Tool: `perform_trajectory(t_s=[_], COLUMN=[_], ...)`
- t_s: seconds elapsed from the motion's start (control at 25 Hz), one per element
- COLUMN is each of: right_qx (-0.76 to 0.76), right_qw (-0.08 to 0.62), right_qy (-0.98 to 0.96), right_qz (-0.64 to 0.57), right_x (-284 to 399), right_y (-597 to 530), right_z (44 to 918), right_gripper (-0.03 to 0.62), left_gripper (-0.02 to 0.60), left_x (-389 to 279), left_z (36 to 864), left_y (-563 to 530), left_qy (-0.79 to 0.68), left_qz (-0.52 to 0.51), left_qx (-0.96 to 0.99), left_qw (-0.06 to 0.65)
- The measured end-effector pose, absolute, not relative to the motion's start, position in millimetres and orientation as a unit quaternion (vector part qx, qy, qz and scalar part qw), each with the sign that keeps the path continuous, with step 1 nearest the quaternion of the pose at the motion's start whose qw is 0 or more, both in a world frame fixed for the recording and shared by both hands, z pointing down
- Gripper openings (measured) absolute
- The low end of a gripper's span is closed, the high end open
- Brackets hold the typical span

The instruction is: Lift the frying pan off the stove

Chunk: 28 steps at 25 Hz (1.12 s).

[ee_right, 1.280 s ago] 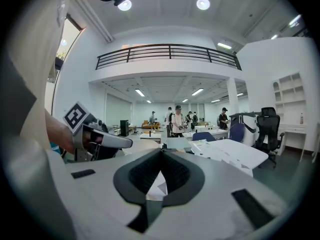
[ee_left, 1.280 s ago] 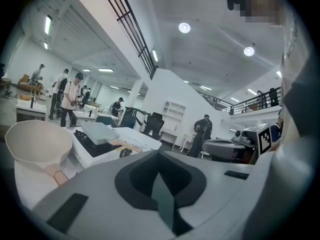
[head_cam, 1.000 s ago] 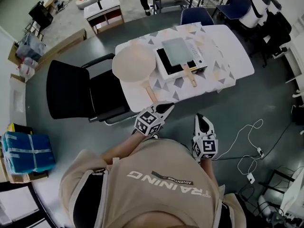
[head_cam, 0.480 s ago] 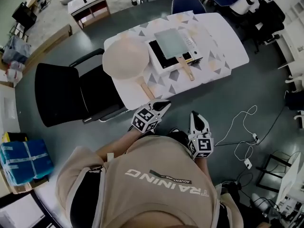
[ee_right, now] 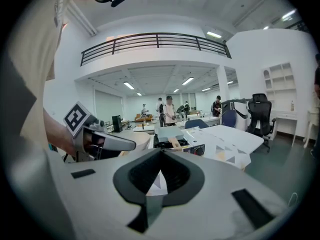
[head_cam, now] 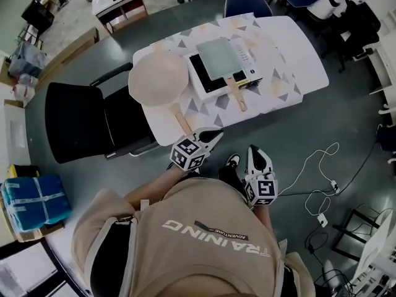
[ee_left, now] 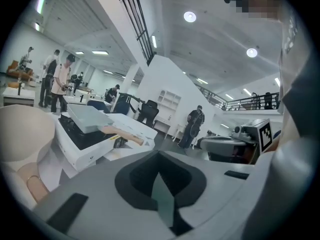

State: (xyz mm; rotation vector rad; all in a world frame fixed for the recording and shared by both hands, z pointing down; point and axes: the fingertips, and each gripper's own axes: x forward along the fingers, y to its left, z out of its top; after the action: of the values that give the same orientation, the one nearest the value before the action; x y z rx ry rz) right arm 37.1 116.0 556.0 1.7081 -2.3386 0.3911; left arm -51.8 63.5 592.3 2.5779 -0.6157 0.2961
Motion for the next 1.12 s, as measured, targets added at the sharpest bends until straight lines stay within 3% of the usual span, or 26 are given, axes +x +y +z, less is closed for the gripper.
perform_trajectory(t_s=[0.44, 1.12], right_qx=[0.517, 0.414], right_qw=[0.099, 0.092], right_qy=[-0.843, -0.895], right_qz=[0.113, 0.141], right_x=[104.2, 131.3], right_y=[47.0, 7.5], right_z=[565.2, 594.6], right_gripper=[-0.002, -0.001], left_gripper=[0.002, 0.002], left_x=[-7.2, 18.5], left_z=[593.1, 598.5], left_y=[10.8, -13.9], left_qy=[-0.325, -0.418], left_qz=[0.116, 0.125], left_qx=[0.911, 0.87], left_qw=[0.225, 0.23])
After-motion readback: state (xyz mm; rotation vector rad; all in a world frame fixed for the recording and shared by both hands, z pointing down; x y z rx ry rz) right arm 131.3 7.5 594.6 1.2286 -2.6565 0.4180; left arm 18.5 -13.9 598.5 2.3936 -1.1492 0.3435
